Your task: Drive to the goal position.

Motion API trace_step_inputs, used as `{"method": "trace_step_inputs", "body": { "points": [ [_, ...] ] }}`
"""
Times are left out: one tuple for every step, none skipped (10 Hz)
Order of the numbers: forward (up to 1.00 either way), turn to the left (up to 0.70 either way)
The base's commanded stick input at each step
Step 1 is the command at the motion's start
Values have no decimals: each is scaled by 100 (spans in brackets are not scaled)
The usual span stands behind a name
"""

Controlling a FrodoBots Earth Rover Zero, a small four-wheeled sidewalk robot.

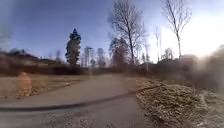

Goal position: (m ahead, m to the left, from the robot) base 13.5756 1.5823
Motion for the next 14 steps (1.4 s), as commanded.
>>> {"method": "trace_step_inputs", "body": {
  "points": [
    [70, 0],
    [70, 0],
    [70, 0],
    [70, 0],
    [70, 0],
    [70, 0],
    [70, 0],
    [70, 0],
    [70, 0],
    [70, 0],
    [70, 0],
    [70, 0],
    [70, 0],
    [70, 0]
  ]
}}
